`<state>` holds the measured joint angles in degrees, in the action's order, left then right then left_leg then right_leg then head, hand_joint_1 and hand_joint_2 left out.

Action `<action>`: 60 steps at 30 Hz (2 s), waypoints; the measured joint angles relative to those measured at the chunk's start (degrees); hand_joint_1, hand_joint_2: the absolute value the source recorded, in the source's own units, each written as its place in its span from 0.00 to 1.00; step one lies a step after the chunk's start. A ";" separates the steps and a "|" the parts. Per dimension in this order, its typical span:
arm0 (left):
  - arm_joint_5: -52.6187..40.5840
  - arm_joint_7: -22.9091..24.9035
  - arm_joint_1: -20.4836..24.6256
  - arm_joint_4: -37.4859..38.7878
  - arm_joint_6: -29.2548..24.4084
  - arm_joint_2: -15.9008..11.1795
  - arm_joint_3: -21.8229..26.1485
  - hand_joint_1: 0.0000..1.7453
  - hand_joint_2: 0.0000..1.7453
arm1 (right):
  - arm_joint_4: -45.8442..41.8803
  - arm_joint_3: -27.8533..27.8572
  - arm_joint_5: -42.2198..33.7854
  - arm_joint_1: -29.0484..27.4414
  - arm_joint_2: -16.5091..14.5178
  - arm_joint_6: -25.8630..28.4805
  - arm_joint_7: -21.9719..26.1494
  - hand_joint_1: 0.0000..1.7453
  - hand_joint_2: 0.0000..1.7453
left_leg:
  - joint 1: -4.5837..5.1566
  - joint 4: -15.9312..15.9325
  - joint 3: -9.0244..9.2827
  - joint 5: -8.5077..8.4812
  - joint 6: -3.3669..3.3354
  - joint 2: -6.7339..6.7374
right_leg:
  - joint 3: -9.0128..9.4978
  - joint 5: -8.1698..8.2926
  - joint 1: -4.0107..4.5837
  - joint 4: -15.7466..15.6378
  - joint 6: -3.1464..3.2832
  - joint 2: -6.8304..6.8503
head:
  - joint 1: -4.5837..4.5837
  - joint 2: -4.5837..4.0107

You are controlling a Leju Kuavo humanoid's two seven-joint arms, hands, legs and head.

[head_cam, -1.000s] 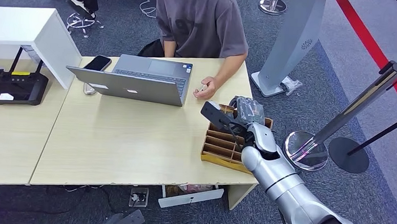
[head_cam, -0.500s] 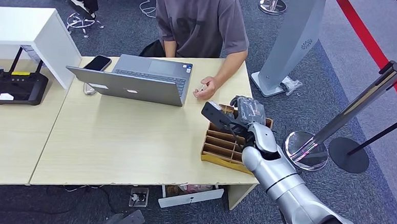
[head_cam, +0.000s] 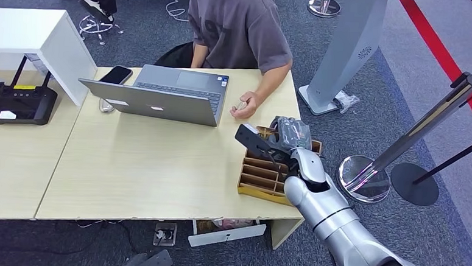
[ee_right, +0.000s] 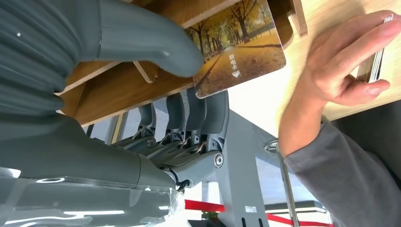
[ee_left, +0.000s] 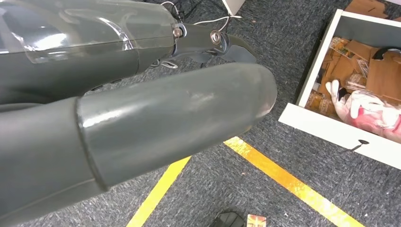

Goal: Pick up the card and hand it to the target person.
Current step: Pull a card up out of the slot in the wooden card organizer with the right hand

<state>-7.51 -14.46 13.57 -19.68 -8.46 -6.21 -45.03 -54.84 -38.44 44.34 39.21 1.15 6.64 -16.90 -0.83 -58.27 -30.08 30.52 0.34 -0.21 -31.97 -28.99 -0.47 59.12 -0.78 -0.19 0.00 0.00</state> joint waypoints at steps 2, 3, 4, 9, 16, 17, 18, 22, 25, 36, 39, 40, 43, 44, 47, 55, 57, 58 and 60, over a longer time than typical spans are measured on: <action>-0.07 -0.09 -0.08 -0.01 0.05 -0.02 0.17 0.00 0.00 | -0.74 0.12 0.00 -0.19 0.13 -0.12 -0.07 0.75 1.00 | 0.00 -0.01 -0.01 0.01 0.00 -0.01 | 0.00 -0.01 0.00 0.01 0.00 0.01 | 0.00 0.00; -0.08 -0.14 -0.10 -0.01 0.08 -0.02 0.22 0.00 0.00 | -0.97 0.15 -0.01 -0.28 0.16 -0.17 -0.12 0.75 1.00 | 0.00 0.01 0.00 0.00 0.00 -0.01 | 0.01 0.00 0.00 -0.01 0.00 0.01 | 0.00 0.00; -0.08 -0.19 -0.12 -0.01 0.12 -0.03 0.25 0.00 0.00 | -1.10 0.17 -0.01 -0.38 0.17 -0.19 -0.16 0.75 1.00 | 0.00 0.01 0.01 0.00 0.00 0.00 | 0.01 0.00 0.00 -0.01 0.00 0.00 | 0.00 0.00; -0.26 -0.24 -0.13 0.09 0.08 0.08 0.60 0.00 0.00 | -1.49 0.50 0.07 -0.77 0.11 0.05 -0.26 0.74 1.00 | -0.01 0.00 -0.01 -0.03 0.00 0.00 | -0.01 0.02 0.01 -0.01 0.01 0.00 | 0.00 0.00; -0.62 -0.18 -0.25 0.14 0.07 0.17 1.12 0.00 0.00 | -3.50 0.82 0.33 -1.03 0.43 -0.22 -0.33 0.69 1.00 | 0.00 0.01 0.00 -0.01 0.00 -0.01 | 0.00 0.01 0.00 -0.01 0.00 0.01 | 0.00 0.00; -0.62 -0.20 -0.27 0.15 0.08 0.17 1.13 0.00 0.00 | -3.68 0.81 0.35 -1.04 0.43 -0.24 -0.33 0.68 1.00 | 0.00 0.00 0.00 -0.01 0.00 0.00 | 0.00 0.00 0.00 -0.01 0.00 0.01 | 0.00 0.00; -0.63 -0.22 -0.28 0.15 0.09 0.16 1.14 0.00 0.00 | -3.76 0.80 0.35 -1.05 0.42 -0.25 -0.33 0.67 1.00 | 0.00 -0.01 -0.01 0.00 0.00 0.00 | -0.01 0.00 0.00 0.00 0.00 0.00 | 0.00 0.00; -0.75 -0.47 -0.22 0.21 0.33 0.21 1.20 0.00 0.00 | -3.87 0.89 0.59 -1.19 0.37 -0.42 -0.53 0.63 1.00 | 0.00 0.02 0.00 -0.03 -0.01 -0.01 | 0.01 0.03 0.00 -0.03 0.00 0.01 | 0.00 0.00; -1.02 -0.54 -0.14 0.29 0.42 0.29 1.40 0.00 0.00 | -3.69 1.17 0.86 -1.18 0.20 -0.51 -0.52 0.62 1.00 | 0.00 0.02 -0.01 -0.05 -0.01 -0.01 | 0.01 0.04 0.00 -0.03 0.00 0.02 | 0.00 0.00; -1.25 -0.53 -0.11 0.30 0.63 0.36 1.60 0.00 0.00 | -3.35 1.53 0.76 -1.12 -0.17 -0.37 -0.20 0.64 1.00 | 0.00 0.02 0.00 -0.04 0.00 -0.02 | 0.01 0.03 0.00 -0.03 0.01 0.03 | 0.00 0.00; -1.25 -0.55 -0.09 0.29 0.70 0.37 1.62 0.00 0.00 | -3.19 1.52 0.72 -1.17 -0.24 -0.42 -0.18 0.66 1.00 | 0.01 0.00 -0.01 -0.03 0.00 -0.01 | -0.01 0.02 0.00 -0.01 0.00 0.01 | 0.00 0.00; -1.25 -0.56 -0.08 0.28 0.72 0.37 1.62 0.00 0.00 | -3.11 1.51 0.70 -1.21 -0.27 -0.44 -0.17 0.66 1.00 | 0.01 0.00 -0.01 -0.03 -0.01 0.00 | -0.01 0.03 0.00 -0.01 0.00 0.01 | 0.00 0.00; -1.33 -0.56 -0.04 0.29 0.77 0.38 1.62 0.00 0.00 | -2.56 1.50 0.60 -1.21 -0.55 -0.55 -0.07 0.67 1.00 | 0.01 -0.01 -0.02 -0.02 0.00 -0.01 | -0.01 0.01 -0.01 0.00 0.00 0.01 | 0.00 0.00; -1.37 -0.56 -0.01 0.30 0.79 0.38 1.63 0.00 0.00 | -2.31 1.50 0.55 -1.18 -0.69 -0.58 0.00 0.67 1.00 | 0.01 -0.02 -0.02 -0.01 0.00 0.00 | -0.02 0.01 -0.01 0.01 0.00 0.00 | 0.00 0.00; -1.45 -0.52 0.04 0.29 0.81 0.40 1.68 0.00 0.00 | -1.69 1.40 0.49 -1.15 -1.05 -0.65 0.16 0.67 1.00 | 0.01 0.01 0.00 -0.03 0.00 0.01 | 0.00 0.02 0.00 -0.02 0.00 -0.01 | 0.00 0.00; -1.59 -0.55 0.13 0.29 0.94 0.41 1.76 0.00 0.00 | -0.61 0.92 0.63 -1.25 -1.60 -0.75 0.53 0.68 1.00 | 0.00 0.05 0.03 -0.05 0.00 -0.01 | 0.04 0.04 0.01 -0.06 0.01 0.02 | 0.00 0.00; -1.79 -0.56 0.14 0.31 0.99 0.43 1.91 0.00 0.00 | -0.24 0.89 0.69 -1.18 -1.77 -0.53 0.86 0.70 1.00 | 0.00 0.04 0.03 -0.04 0.00 0.00 | 0.03 0.04 0.01 -0.05 0.01 0.00 | 0.00 0.00; -1.90 -0.55 0.13 0.31 1.00 0.45 2.00 0.00 0.00 | -0.21 0.93 0.69 -1.19 -1.81 -0.38 0.98 0.72 1.00 | 0.00 0.03 0.03 -0.04 0.00 0.01 | 0.03 0.04 0.01 -0.04 0.00 0.00 | 0.00 0.00; -2.08 -0.51 0.11 0.30 0.97 0.47 2.13 0.00 0.00 | -0.48 1.10 0.70 -1.25 -1.73 -0.12 1.04 0.75 1.00 | -0.01 0.04 0.02 -0.05 0.00 0.01 | 0.03 0.05 0.01 -0.05 0.00 0.00 | 0.00 0.00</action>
<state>-9.59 -14.97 13.68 -19.38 -7.49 -5.74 -42.91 -55.32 -37.34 45.05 37.96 -0.58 6.52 -15.86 -0.84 -58.23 -30.06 30.47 0.33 -0.20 -31.94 -28.94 -0.46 59.07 -0.78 -0.20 0.00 0.00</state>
